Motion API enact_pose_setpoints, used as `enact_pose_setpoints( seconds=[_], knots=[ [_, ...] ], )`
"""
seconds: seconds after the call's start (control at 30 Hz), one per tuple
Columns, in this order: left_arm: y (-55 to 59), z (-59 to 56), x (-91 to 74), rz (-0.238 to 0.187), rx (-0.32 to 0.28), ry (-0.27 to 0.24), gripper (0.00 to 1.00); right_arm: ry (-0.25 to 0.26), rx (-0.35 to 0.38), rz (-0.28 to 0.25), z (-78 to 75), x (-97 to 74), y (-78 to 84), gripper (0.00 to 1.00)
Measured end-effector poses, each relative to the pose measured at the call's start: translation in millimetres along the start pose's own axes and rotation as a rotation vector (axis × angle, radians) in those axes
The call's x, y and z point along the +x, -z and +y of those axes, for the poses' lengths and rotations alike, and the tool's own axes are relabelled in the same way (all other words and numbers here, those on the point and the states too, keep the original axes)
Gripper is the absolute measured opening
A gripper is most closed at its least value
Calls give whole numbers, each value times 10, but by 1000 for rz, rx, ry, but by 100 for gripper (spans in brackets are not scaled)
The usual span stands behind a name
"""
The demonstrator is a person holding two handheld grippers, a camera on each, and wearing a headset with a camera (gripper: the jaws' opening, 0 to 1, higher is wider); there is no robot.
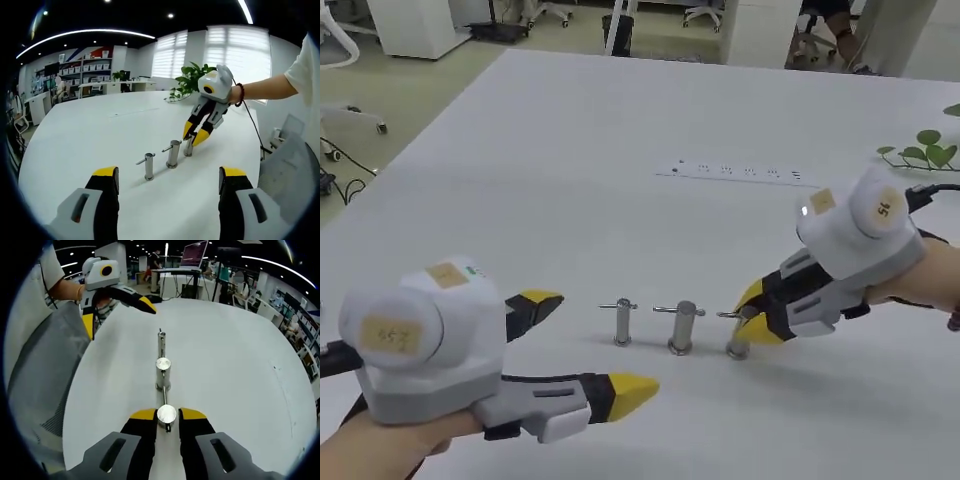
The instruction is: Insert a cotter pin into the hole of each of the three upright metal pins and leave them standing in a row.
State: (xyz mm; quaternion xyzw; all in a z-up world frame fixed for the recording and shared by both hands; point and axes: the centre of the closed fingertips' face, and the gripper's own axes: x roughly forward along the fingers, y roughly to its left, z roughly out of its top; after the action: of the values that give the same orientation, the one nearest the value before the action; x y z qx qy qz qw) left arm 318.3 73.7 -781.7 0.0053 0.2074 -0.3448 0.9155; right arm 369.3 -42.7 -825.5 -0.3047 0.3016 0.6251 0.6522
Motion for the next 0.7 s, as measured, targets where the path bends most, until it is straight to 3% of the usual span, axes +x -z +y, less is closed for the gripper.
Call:
enact_pose_setpoints(
  seconds=[0.3,0.53,0.7],
  knots=[
    [-12,27,-28,-1,-9,-13,82,71,127,-70,6,-74,-92,29],
    [-40,48,-65,-4,-25,-25,81,130,223,-93,42,-168,-153,34],
    [-58,65,-90,3,-16,-37,81,201,295,-104,56,-257,-170,43]
  ],
)
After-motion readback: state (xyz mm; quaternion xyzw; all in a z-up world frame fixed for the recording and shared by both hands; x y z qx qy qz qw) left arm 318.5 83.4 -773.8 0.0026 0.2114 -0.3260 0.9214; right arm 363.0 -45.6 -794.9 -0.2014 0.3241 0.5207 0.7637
